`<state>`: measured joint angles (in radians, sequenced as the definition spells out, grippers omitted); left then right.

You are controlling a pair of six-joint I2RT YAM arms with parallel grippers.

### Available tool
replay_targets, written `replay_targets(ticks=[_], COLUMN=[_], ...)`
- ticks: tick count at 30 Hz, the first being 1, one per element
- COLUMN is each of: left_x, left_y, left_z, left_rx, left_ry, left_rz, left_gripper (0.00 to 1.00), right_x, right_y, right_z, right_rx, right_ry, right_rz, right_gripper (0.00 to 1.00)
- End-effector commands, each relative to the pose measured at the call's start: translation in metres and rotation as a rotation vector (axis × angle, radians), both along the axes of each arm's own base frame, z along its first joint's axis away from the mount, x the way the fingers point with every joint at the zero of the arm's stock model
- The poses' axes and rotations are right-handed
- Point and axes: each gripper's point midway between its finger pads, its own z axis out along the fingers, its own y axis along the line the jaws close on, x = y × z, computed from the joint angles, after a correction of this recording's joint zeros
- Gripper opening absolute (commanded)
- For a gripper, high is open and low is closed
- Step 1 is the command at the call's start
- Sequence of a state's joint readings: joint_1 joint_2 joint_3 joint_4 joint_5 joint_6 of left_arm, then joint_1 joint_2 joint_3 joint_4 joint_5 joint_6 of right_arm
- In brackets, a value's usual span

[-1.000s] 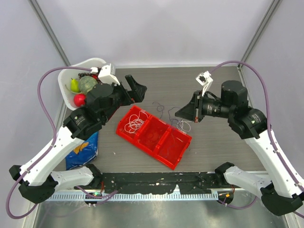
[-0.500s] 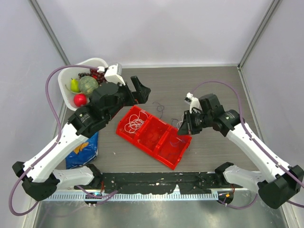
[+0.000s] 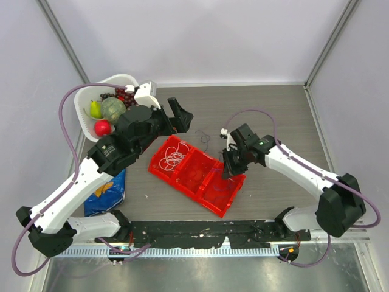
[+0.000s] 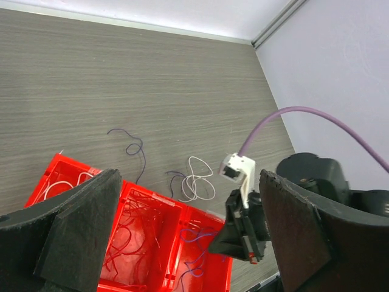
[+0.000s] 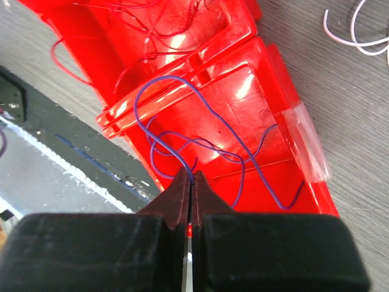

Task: Untangle the cables

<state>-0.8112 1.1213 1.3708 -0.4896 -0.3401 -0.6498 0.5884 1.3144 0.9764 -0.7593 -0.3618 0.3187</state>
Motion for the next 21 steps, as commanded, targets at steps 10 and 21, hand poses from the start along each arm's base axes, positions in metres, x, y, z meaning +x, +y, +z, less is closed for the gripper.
replay_targets(ticks=[10,21], left_x=[-0.004,-0.004], left_y=[0.008,0.003], left_z=[0.014,0.012], left_rx=[-0.027,-0.031], left_ry=[-0.030,-0.023], left_rz=[0.009,-0.008], left_gripper=[1.00,1.00], right_x=[0.001,-0.029], right_y=[-0.017,-0.010], right_z=[-0.047,-0.016], right_rx=[-0.204,-0.094], right_ry=[0.005,-0.008], right_rz=[-0.023,0.047], right_gripper=[0.01,0.01])
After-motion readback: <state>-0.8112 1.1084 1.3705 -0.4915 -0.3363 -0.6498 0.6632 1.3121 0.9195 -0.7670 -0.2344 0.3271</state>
